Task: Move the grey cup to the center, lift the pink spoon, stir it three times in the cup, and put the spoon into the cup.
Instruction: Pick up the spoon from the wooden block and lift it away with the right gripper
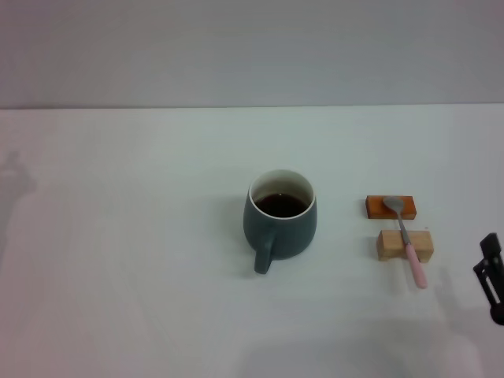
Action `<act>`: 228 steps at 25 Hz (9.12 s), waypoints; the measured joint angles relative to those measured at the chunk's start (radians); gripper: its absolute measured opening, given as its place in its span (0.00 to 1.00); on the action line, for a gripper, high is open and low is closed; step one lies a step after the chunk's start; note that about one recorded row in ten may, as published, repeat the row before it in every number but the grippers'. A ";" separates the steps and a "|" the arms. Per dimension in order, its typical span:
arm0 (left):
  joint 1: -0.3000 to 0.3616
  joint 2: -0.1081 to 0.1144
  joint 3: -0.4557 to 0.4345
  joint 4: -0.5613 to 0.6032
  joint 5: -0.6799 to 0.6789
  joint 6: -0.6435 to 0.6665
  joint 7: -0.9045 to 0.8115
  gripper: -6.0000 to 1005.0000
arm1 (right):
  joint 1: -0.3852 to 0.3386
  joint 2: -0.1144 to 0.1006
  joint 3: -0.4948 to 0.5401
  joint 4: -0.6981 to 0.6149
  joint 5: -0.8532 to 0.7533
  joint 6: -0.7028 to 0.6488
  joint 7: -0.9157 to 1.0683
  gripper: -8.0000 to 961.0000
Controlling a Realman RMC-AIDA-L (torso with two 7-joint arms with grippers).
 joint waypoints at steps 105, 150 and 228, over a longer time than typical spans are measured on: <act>0.017 -0.008 0.026 0.027 0.002 0.108 -0.013 0.00 | 0.301 0.012 -0.269 -0.262 0.291 0.155 0.251 0.85; 0.012 -0.008 0.025 0.027 0.001 0.127 -0.013 0.00 | 0.352 0.009 -0.294 -0.276 0.367 0.193 0.260 0.85; 0.024 -0.007 0.025 0.040 0.001 0.158 -0.018 0.00 | 0.378 0.004 -0.307 -0.284 0.367 0.220 0.305 0.37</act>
